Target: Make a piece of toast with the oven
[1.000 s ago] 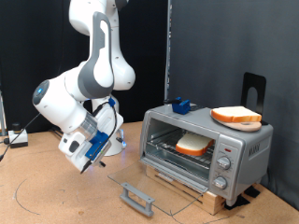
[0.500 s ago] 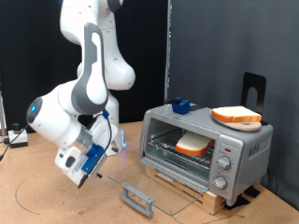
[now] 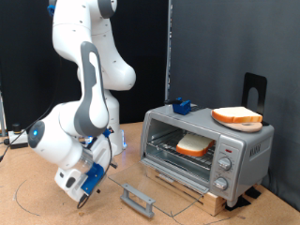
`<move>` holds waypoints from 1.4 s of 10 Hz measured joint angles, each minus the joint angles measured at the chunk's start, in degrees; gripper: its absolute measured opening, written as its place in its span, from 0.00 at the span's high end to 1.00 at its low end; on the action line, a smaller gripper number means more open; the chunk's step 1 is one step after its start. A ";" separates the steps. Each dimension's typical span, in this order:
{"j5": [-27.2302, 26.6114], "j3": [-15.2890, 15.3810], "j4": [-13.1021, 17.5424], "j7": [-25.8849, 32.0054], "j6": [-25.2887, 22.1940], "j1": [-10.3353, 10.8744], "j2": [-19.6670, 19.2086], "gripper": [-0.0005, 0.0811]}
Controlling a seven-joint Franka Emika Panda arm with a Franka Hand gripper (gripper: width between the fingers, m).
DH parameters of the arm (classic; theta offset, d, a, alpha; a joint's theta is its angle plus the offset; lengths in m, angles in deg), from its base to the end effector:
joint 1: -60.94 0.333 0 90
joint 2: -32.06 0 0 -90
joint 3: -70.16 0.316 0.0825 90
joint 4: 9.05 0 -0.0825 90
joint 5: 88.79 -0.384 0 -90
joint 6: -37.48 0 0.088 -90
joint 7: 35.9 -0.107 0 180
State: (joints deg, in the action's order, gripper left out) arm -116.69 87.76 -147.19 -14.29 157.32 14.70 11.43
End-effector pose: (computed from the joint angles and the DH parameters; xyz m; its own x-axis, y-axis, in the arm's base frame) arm 0.3811 -0.1676 0.1451 0.8130 -0.2742 -0.5136 -0.5413 -0.6810 -0.4932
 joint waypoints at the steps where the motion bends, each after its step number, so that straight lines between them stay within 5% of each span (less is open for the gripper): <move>1: -0.02 0.84 -0.47 0.18 0.62 0.64 -0.81 0.01; 7: -4.13 5.51 -4.32 4.18 -6.12 0.82 2.76 0.01; 11: -6.66 5.38 -3.10 7.00 -20.36 -2.33 8.79 0.01; 14: -6.56 6.09 -3.10 6.88 -26.55 -2.33 13.68 0.01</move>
State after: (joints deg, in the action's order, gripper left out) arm -123.24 93.85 -150.29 -7.41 130.77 12.37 25.10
